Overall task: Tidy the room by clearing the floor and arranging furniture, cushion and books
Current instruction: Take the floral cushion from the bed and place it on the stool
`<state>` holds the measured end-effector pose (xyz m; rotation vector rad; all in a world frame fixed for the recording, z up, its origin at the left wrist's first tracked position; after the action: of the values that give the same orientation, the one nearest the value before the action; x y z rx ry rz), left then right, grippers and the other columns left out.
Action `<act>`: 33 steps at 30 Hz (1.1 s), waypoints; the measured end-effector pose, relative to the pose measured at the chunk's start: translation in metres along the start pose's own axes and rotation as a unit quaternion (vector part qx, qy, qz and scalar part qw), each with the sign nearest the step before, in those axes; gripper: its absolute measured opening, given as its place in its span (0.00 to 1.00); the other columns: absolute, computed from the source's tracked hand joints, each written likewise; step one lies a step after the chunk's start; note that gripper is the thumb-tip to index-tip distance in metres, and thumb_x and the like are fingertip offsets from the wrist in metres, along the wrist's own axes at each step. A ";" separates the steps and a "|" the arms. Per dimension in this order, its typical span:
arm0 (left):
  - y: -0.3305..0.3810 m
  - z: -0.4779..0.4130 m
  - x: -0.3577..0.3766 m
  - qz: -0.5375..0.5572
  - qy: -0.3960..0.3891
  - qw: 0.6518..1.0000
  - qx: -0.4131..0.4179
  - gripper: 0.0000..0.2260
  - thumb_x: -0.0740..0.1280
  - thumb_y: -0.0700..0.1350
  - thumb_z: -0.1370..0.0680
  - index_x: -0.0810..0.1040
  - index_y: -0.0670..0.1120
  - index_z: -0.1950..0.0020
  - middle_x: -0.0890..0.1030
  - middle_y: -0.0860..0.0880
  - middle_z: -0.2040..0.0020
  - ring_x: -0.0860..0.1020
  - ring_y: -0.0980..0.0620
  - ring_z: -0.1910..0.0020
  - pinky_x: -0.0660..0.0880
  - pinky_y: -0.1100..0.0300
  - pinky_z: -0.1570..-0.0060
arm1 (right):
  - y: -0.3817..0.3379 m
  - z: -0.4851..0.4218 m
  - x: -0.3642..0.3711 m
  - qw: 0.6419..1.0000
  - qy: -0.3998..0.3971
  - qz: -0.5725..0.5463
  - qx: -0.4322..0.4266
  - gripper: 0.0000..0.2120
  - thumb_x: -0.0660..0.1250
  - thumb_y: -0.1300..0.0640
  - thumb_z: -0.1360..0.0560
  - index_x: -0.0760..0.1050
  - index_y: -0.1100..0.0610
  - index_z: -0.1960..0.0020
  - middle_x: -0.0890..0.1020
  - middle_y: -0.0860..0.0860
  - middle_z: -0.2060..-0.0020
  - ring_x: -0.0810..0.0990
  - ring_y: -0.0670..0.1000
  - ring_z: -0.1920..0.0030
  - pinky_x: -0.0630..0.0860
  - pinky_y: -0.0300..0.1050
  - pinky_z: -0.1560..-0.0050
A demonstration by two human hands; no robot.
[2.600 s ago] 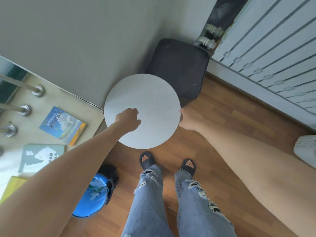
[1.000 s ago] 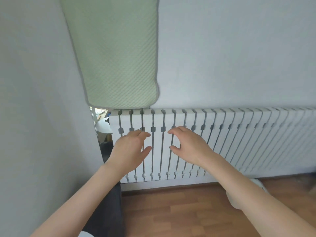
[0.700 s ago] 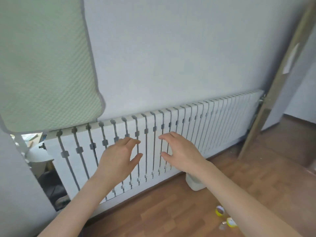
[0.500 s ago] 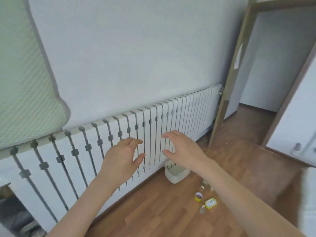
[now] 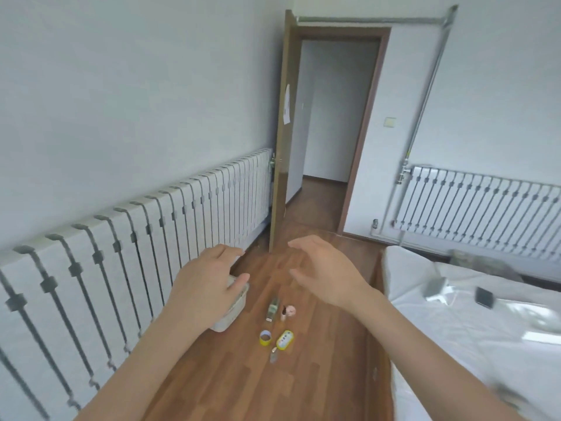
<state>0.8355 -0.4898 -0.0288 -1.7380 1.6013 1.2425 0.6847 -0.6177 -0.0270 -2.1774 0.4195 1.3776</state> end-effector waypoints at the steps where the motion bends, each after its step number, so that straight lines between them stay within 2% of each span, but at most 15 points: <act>1: 0.011 -0.006 0.004 0.005 -0.003 1.000 0.011 0.19 0.62 0.56 0.22 0.71 0.53 0.32 0.75 0.56 0.37 0.74 0.54 0.39 0.73 0.57 0.47 | 0.012 0.005 -0.007 1.000 0.008 0.002 0.010 0.24 0.68 0.51 0.25 0.70 0.50 0.30 0.74 0.46 0.34 0.73 0.48 0.34 0.72 0.45 0.36; 5: 0.055 -0.032 0.022 0.009 -0.006 0.998 0.060 0.20 0.61 0.57 0.22 0.70 0.54 0.31 0.73 0.57 0.36 0.72 0.55 0.37 0.72 0.58 0.46 | 0.055 0.024 -0.034 0.998 0.033 0.006 0.045 0.23 0.69 0.51 0.25 0.71 0.50 0.31 0.74 0.46 0.35 0.73 0.48 0.34 0.71 0.46 0.35; 13: 0.150 -0.075 0.064 0.034 -0.013 0.991 0.130 0.19 0.60 0.57 0.21 0.69 0.55 0.31 0.73 0.58 0.36 0.72 0.57 0.38 0.70 0.62 0.48 | 0.151 0.058 -0.070 0.991 0.055 0.013 0.122 0.23 0.69 0.52 0.25 0.72 0.49 0.32 0.75 0.45 0.35 0.73 0.46 0.35 0.70 0.38 0.38; 22: 0.251 -0.135 0.138 0.062 -0.045 0.976 0.204 0.18 0.62 0.56 0.22 0.71 0.54 0.33 0.74 0.58 0.37 0.74 0.56 0.42 0.73 0.60 0.50 | 0.277 0.092 -0.099 0.975 0.067 0.016 0.211 0.23 0.68 0.52 0.24 0.69 0.50 0.29 0.73 0.45 0.34 0.74 0.47 0.36 0.73 0.45 0.39; 28: 0.316 -0.182 0.186 0.059 -0.055 0.967 0.243 0.19 0.61 0.57 0.22 0.71 0.54 0.32 0.74 0.57 0.35 0.74 0.56 0.40 0.74 0.60 0.48 | 0.363 0.103 -0.122 0.961 0.095 0.032 0.256 0.24 0.69 0.51 0.24 0.69 0.50 0.30 0.73 0.45 0.33 0.72 0.47 0.33 0.73 0.45 0.40; 33: 0.379 -0.219 0.225 0.072 -0.069 0.956 0.277 0.18 0.64 0.56 0.22 0.72 0.53 0.33 0.75 0.56 0.36 0.77 0.56 0.45 0.76 0.58 0.48 | 0.431 0.117 -0.144 0.949 0.124 0.031 0.289 0.24 0.70 0.51 0.25 0.70 0.51 0.30 0.73 0.47 0.34 0.74 0.48 0.36 0.74 0.45 0.41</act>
<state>0.5212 -0.8685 -0.0251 -1.1773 1.7953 0.8362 0.3131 -0.9037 -0.0512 -1.8473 0.8711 0.8593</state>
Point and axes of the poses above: each hand's wrist, its own z-axis away from the middle knuckle, its own x-axis out of the palm, y = z × x, the point moved 7 cm from there along -z, towards the middle knuckle
